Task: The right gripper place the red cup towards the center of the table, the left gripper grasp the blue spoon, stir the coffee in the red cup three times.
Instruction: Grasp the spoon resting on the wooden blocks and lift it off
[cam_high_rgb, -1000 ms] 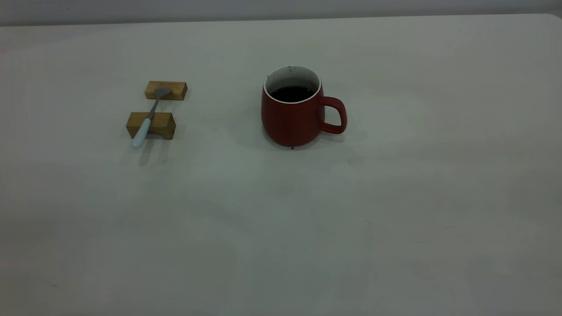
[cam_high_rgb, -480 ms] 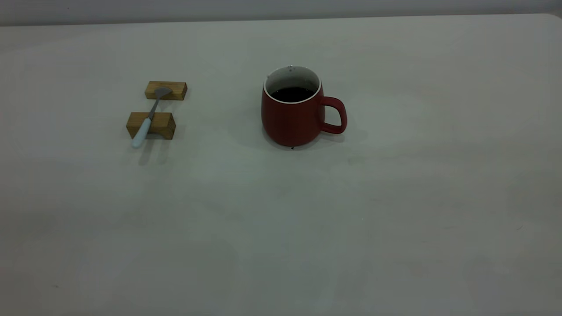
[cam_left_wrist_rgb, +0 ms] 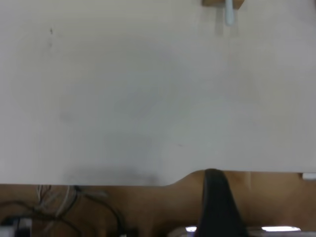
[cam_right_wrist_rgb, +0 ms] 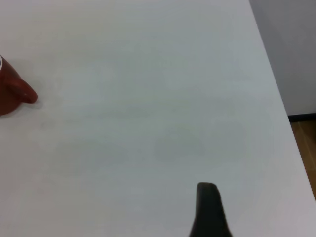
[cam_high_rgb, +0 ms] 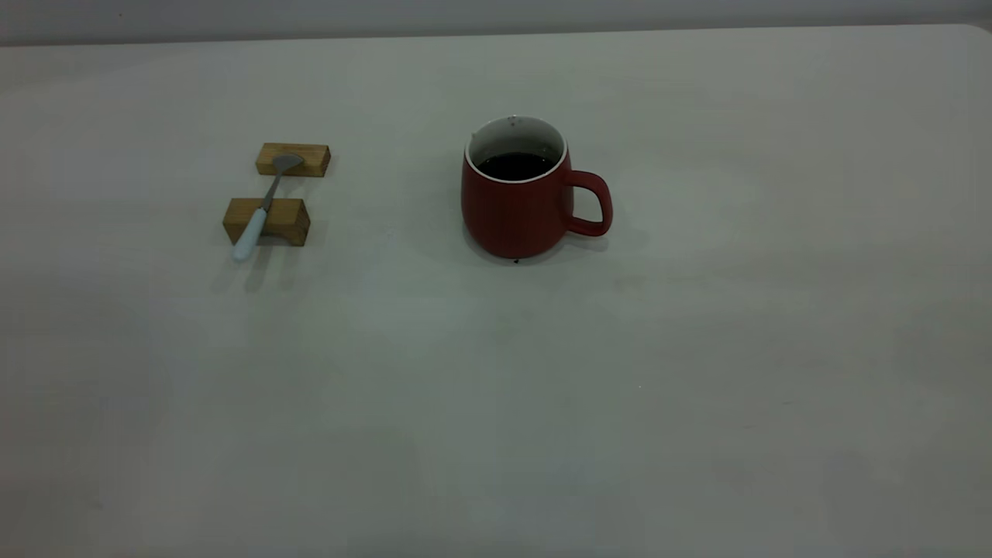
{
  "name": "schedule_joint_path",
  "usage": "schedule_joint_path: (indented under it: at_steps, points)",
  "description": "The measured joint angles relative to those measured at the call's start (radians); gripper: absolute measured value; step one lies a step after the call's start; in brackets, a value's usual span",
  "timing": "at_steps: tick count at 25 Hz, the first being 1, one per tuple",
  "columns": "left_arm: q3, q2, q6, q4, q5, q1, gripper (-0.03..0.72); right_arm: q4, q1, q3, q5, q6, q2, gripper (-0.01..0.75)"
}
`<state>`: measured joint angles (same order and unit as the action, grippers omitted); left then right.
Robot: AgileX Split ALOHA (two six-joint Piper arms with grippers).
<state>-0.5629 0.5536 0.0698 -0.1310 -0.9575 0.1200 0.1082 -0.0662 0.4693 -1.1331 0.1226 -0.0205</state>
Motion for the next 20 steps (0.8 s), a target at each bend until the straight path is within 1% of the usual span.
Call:
schedule_joint_path:
  at_steps: [4,9,16,18,20]
  points:
    - [-0.058,0.245,-0.006,-0.023,0.089,0.000,0.560,0.000,0.000,0.000,0.000,0.000,0.000,0.582]
    - [-0.116,0.557,-0.015,-0.027,0.164,0.000,0.549,0.000,0.000,0.000,0.000,0.000,0.000,0.582]
    - [-0.163,0.867,-0.018,-0.051,0.339,0.000,0.547,0.000,0.000,0.000,0.000,0.000,0.000,0.582]
    - [-0.177,0.948,-0.019,-0.055,0.376,-0.008,0.547,0.000,0.000,0.000,0.000,0.000,0.000,0.582]
    - [-0.199,1.035,-0.019,-0.055,0.413,-0.033,0.547,0.000,0.000,0.000,0.000,0.000,0.000,0.582]
